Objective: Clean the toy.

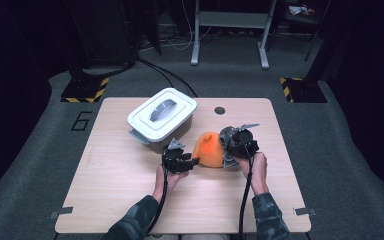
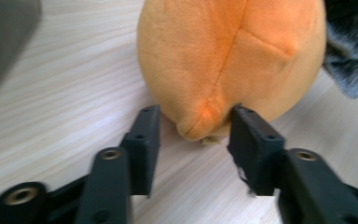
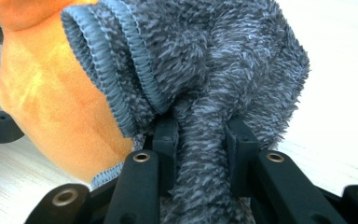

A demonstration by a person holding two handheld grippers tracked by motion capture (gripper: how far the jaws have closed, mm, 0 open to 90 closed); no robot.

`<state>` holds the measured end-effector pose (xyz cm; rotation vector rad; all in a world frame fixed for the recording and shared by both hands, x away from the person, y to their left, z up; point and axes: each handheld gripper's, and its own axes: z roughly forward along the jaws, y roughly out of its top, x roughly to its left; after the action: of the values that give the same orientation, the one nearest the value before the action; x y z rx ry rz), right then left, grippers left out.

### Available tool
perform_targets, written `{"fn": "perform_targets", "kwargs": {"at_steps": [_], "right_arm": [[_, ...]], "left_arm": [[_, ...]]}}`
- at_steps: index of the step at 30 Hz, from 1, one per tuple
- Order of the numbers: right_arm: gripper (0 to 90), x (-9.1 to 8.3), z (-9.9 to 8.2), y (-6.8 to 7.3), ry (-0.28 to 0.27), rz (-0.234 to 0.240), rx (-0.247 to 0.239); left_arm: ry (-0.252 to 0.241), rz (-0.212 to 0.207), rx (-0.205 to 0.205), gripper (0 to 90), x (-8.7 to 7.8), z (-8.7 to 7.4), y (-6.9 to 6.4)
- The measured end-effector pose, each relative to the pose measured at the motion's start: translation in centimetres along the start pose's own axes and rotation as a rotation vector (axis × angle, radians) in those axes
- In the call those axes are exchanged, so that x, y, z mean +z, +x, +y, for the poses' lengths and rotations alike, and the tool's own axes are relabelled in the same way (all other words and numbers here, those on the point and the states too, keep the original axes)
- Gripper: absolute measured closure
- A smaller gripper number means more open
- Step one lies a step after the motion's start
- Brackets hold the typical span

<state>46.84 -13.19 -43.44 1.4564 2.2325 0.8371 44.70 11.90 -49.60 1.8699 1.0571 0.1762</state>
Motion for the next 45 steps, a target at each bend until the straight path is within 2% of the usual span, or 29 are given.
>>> {"fn": "perform_targets", "kwargs": {"at_steps": [1, 5, 7, 13, 19, 24, 26, 28, 29, 32, 35, 40, 45], "right_arm": [[70.1, 0.0, 0.0, -0.1, -0.001, -0.002, -0.008], [70.1, -0.2, -0.2, -0.3, -0.01, -0.012, 0.005], [70.2, -0.5, -0.2, -0.4, -0.02, -0.018, 0.005], [70.3, -2.1, 0.1, -0.2, -0.048, -0.046, 0.011], [70.3, -3.6, 0.6, 0.7, -0.086, -0.04, -0.013], [70.3, -4.7, 1.4, 1.9, -0.121, -0.028, -0.059], [70.3, -5.0, 1.7, 2.7, -0.128, -0.022, -0.08], [70.2, -5.0, 2.0, 3.5, -0.133, -0.017, -0.113], [70.2, -5.0, 2.1, 3.9, -0.129, -0.013, -0.113], [70.0, -4.3, 2.4, 5.0, -0.116, -0.006, -0.147], [70.2, -3.5, 2.4, 5.4, -0.095, -0.022, -0.151], [70.7, -2.7, 2.2, 4.5, -0.076, -0.042, -0.135], [70.8, -2.0, 1.7, 2.8, -0.054, -0.075, -0.097]], "left_arm": [[-0.005, -0.005, 0.01, 64.3, 0.1, 0.0, -0.1], [-0.016, 0.021, 0.065, 78.6, 0.1, 0.3, -0.7], [-0.018, 0.041, 0.102, 81.8, 0.0, 0.6, -1.1], [-0.033, 0.076, 0.177, 83.8, -0.7, 2.0, -2.0], [-0.046, 0.103, 0.257, 84.0, -1.3, 3.6, -3.0], [-0.053, 0.109, 0.291, 83.9, -1.6, 4.5, -3.6], [-0.063, 0.106, 0.287, 83.9, -1.6, 4.7, -3.7], [-0.051, 0.096, 0.297, 83.8, -1.6, 4.9, -3.8], [-0.062, 0.097, 0.293, 83.8, -1.5, 4.8, -4.0], [-0.056, 0.088, 0.298, 83.8, -1.5, 4.9, -4.2], [-0.055, 0.092, 0.302, 83.8, -1.4, 4.8, -4.2], [-0.053, 0.086, 0.299, 83.8, -1.3, 4.7, -4.1], [-0.055, 0.088, 0.29, 83.8, -1.2, 4.7, -4.0]]}}
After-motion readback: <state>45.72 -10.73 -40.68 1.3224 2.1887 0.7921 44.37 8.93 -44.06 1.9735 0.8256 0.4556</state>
